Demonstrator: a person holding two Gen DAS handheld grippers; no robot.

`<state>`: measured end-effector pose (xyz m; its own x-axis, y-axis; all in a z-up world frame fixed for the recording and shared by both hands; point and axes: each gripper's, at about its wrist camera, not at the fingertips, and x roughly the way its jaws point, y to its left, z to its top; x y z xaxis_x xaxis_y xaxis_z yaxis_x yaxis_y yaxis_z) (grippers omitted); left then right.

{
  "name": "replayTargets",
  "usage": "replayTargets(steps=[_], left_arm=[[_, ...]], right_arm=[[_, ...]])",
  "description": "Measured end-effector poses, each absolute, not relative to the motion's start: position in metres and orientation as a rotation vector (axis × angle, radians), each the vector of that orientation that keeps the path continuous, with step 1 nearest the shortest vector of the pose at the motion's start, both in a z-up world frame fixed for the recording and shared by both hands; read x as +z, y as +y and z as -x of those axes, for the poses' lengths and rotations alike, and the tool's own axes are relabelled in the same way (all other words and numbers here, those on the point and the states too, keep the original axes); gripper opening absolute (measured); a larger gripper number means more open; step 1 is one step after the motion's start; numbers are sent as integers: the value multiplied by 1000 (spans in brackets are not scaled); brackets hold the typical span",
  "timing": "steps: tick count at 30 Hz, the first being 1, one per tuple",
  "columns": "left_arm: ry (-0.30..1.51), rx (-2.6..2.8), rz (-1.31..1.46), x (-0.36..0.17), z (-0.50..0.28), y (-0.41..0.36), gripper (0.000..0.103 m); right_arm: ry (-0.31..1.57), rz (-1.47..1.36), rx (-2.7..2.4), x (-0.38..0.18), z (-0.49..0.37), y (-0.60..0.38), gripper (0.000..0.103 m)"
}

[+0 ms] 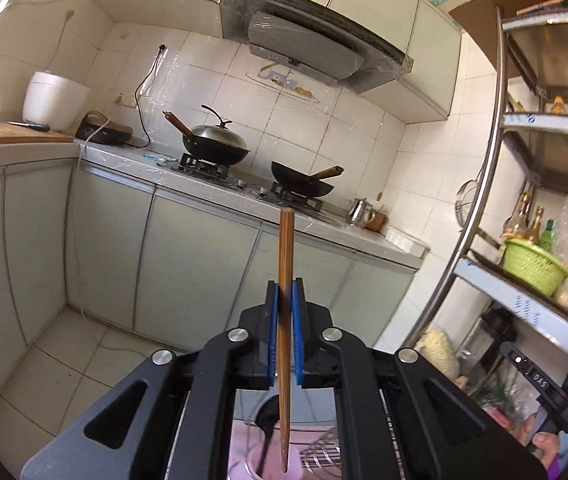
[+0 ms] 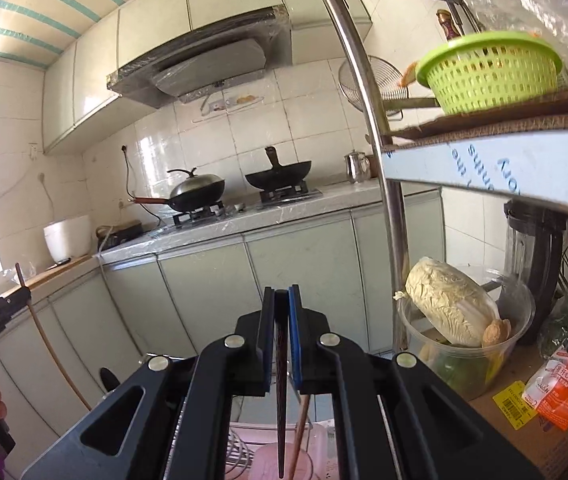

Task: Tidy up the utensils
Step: 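Lower the left tool's chopstick into a pink cup while the right tool inserts its chopstick, then open both tools and withdraw them from the pink cups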

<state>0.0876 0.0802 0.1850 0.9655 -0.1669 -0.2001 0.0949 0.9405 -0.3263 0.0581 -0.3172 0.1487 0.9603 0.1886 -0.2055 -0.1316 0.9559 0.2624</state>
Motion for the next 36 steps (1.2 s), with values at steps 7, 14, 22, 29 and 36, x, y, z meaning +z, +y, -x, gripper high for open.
replayTargets(steps=[7,14,22,29,36], left_arm=[[314,-105,292,141,-108,75,6],[422,-142,277,105,-110,68,6],[501,-149,315,79,-112,68,6],[531,-136,379,83,-110,75,9],[494,-109,456,98,-93,93,28]], right_arm=[[331,-276,154,107,-75,-320,6],[418,-282,174,78,-76,-313,6],[492,-305,186,56,-78,-310,7],[497,-317,211,65,-70,-311,30],[442,-306,217,90,-42,-315,39]])
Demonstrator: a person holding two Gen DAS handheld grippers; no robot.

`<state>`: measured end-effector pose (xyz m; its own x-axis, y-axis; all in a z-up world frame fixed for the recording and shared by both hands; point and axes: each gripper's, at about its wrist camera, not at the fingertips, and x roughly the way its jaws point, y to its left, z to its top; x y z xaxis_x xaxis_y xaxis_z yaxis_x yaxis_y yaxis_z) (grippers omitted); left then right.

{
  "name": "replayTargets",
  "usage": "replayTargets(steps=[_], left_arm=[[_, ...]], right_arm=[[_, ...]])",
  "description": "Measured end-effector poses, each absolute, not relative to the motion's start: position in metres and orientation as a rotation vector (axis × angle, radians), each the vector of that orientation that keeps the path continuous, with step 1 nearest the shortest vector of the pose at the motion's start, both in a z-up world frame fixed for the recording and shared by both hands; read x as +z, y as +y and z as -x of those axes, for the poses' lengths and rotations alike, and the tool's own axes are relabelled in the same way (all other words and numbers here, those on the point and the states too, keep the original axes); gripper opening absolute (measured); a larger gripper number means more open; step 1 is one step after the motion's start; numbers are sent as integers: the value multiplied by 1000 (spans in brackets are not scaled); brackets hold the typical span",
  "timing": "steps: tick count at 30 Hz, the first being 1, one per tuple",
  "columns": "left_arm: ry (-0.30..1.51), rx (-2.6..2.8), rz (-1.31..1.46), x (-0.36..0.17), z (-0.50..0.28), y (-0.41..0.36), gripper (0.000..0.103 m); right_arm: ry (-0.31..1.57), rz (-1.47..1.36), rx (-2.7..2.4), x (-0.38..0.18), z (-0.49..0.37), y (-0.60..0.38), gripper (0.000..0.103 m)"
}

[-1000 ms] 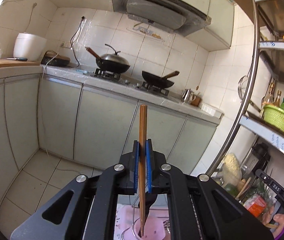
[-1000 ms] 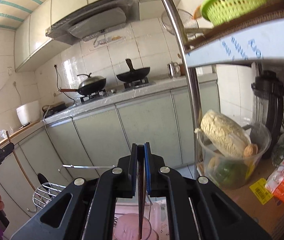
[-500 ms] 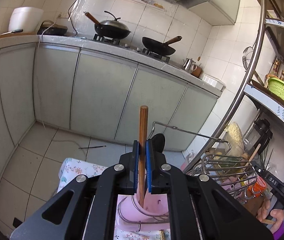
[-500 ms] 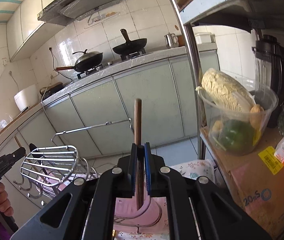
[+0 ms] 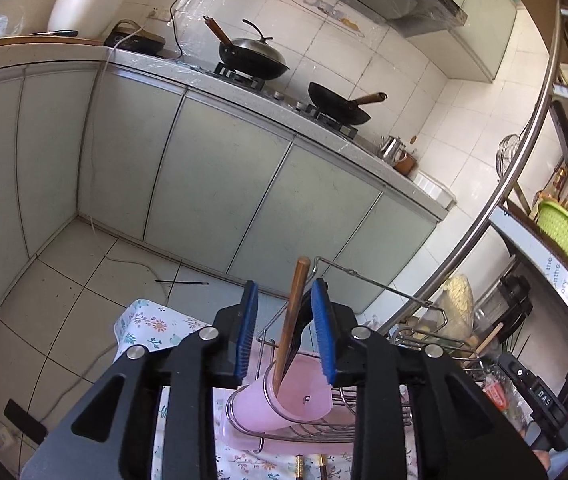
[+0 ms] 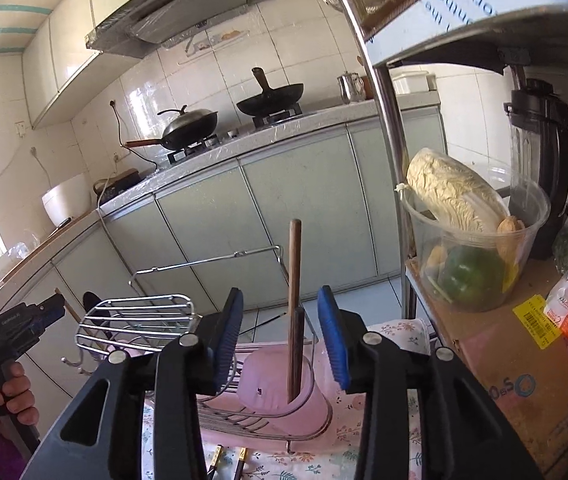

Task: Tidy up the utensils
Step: 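Open both tools and withdraw them from the pink cups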

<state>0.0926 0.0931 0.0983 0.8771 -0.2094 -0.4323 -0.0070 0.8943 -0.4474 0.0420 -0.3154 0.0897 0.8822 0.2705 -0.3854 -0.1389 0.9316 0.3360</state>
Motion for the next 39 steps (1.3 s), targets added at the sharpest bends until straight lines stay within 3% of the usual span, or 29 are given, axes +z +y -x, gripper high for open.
replayTargets(steps=[5,20,24,31,39], left_arm=[[491,-101,414,104,-71,97,31],[589,-67,349,77,-3,85,34],[621,-55,306,71,14,75,41],[615,15,186,65,44,56,42],[598,12,158,62,82,51,42]], right_arm=[[425,-286,236,95,-16,-308,45],[433,-206,228,70,55,-269,45],[451,-195,232,64,71,-261,45],[424,-160,228,70,103,-250,45],[383,-133,188,83,140,-243,56]])
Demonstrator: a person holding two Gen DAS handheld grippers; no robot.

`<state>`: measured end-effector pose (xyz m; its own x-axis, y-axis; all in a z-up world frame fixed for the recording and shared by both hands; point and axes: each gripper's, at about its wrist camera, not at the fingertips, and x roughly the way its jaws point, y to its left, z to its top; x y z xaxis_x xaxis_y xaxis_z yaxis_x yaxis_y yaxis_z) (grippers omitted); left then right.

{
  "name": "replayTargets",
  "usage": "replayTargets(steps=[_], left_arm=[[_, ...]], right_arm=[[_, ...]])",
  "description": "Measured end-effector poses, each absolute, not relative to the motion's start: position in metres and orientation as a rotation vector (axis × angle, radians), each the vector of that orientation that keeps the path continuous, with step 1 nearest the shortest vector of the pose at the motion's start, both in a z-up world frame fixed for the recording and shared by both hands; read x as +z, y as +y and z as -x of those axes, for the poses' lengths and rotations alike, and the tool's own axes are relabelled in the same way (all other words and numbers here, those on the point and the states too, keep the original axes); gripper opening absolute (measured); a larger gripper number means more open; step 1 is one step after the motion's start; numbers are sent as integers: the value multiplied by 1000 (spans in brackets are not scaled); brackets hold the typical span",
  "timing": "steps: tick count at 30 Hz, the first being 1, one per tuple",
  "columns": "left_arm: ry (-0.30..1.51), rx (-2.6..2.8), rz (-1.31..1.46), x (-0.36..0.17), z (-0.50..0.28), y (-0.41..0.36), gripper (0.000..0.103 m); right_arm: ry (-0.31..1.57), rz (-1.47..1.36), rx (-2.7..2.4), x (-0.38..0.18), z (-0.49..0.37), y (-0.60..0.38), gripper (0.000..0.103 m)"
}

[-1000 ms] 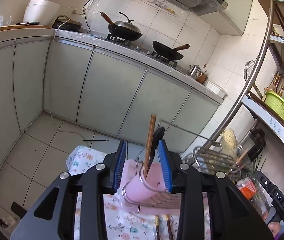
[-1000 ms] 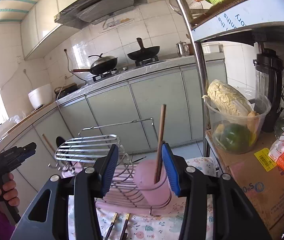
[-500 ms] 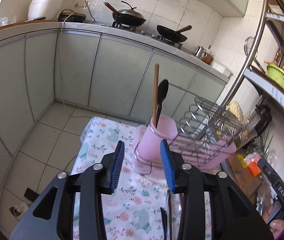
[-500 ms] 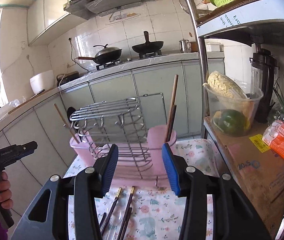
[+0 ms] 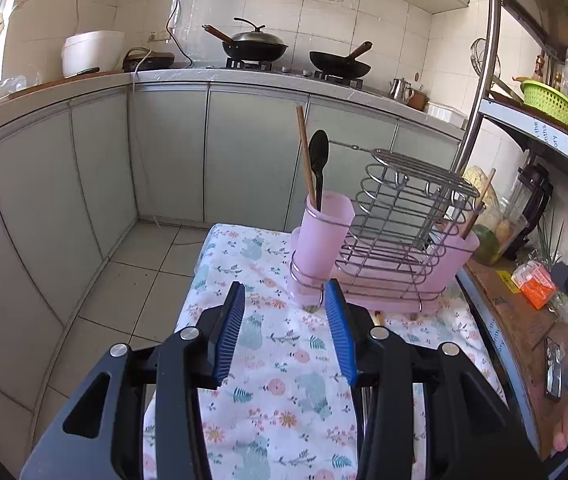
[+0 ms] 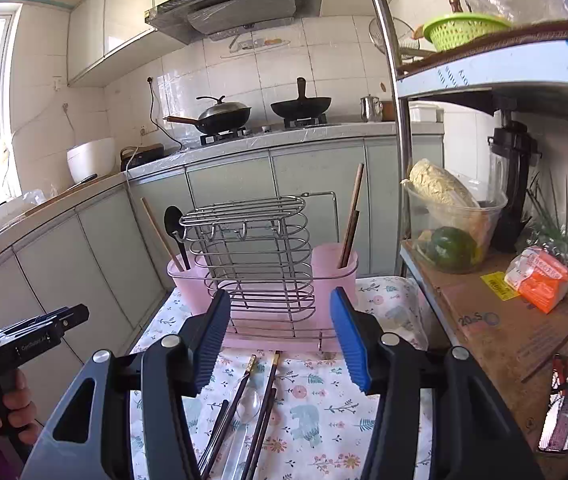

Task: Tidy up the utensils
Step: 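Open both tools and withdraw them from the pink cups, then grasp a thin silver utensil with the left tool while the right tool grasps a dark chopstick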

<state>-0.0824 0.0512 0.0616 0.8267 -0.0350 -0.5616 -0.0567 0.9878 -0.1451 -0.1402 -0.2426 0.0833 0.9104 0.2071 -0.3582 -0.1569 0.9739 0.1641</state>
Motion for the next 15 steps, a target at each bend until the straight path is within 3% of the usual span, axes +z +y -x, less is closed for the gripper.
replayTargets(steps=[8,15], left_arm=[[624,-14,202,60,117,52,42],[662,-130,186,49,105,37,42]], right_arm=[[396,-128,182,89,170,-233,62],[549,-157,215,59,142,-234,61]])
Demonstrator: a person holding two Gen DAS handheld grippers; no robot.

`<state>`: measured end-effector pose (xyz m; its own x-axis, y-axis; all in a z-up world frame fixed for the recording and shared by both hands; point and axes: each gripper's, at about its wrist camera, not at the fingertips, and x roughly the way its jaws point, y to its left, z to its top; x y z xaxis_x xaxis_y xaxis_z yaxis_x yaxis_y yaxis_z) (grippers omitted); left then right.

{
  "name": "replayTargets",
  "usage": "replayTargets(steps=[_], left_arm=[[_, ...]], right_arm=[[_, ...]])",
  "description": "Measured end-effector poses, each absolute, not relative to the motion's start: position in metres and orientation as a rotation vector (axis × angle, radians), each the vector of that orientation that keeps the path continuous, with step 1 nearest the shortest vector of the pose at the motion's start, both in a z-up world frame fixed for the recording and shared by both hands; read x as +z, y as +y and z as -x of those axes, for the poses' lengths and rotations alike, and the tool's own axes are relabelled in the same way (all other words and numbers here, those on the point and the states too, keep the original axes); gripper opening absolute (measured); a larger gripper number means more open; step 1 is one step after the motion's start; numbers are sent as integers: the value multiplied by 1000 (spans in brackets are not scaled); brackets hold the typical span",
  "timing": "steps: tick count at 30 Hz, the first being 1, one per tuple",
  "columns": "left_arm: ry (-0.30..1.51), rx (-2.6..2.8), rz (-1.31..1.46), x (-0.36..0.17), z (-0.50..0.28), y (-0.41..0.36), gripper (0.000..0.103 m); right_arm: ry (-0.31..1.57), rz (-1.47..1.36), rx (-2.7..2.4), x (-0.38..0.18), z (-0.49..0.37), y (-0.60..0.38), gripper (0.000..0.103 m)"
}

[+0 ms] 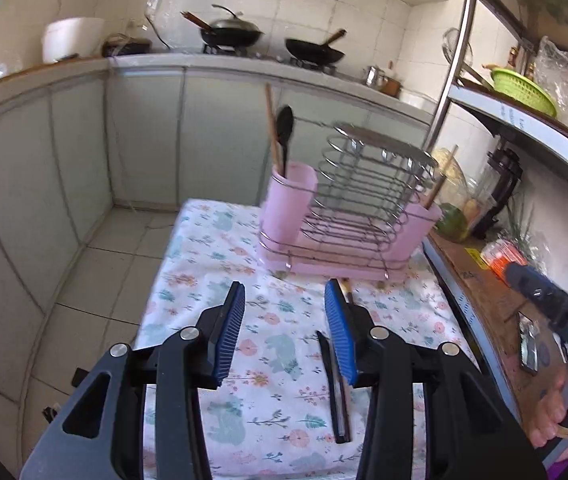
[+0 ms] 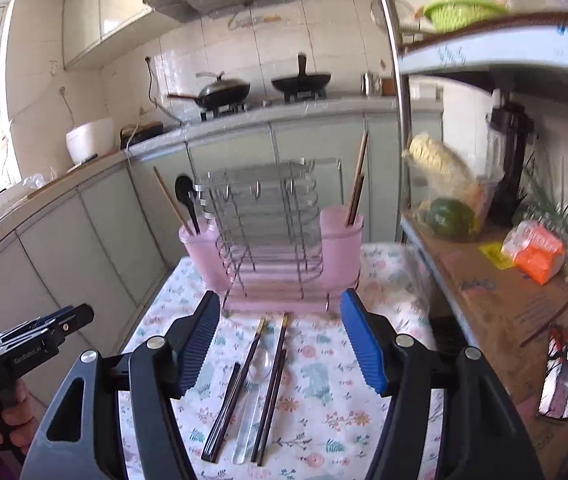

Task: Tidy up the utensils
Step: 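Grasp a thin silver utensil with the left tool while the right tool grasps a dark chopstick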

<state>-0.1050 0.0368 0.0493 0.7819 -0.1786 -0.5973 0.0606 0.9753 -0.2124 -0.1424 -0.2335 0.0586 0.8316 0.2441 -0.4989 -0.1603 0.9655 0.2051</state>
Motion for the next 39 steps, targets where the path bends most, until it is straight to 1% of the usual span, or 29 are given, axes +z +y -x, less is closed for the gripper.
replayTargets(steps=[2,3,6,9,10,12,14,15,20,25,27,32,39], left_arm=[[719,-180,191,39,90,30,42],[744,-194,198,34,83,27,42],[842,-241,227,15,58,20,42],[944,-277,245,-8,31,10,42],[972,-284,250,-15,22,7,42],[1026,-304,255,-29,5,-1,40],[1076,-307,255,-41,-11,-7,34],[1106,-308,261,-48,-21,-11,33],[1214,-315,288,-77,-57,-23,33],[1254,-309,261,-92,-77,-34,33],[1272,-310,258,-98,-82,-38,23],[1295,-340,284,-107,-88,-43,9],[1275,-305,321,-97,-82,-20,7]], right_arm=[[603,-191,234,45,128,-236,60],[635,-215,251,37,119,-238,56],[725,-273,278,15,96,-243,50],[800,-296,286,-7,75,-246,37],[826,-307,291,-15,68,-248,34],[874,-331,308,-27,55,-249,23],[911,-362,323,-39,45,-252,19],[927,-375,329,-44,41,-254,18],[991,-418,354,-65,20,-256,16],[1037,-452,380,-79,5,-256,16],[1049,-453,387,-84,1,-254,16],[1075,-478,404,-91,-6,-255,16],[1109,-525,431,-101,-15,-253,15]])
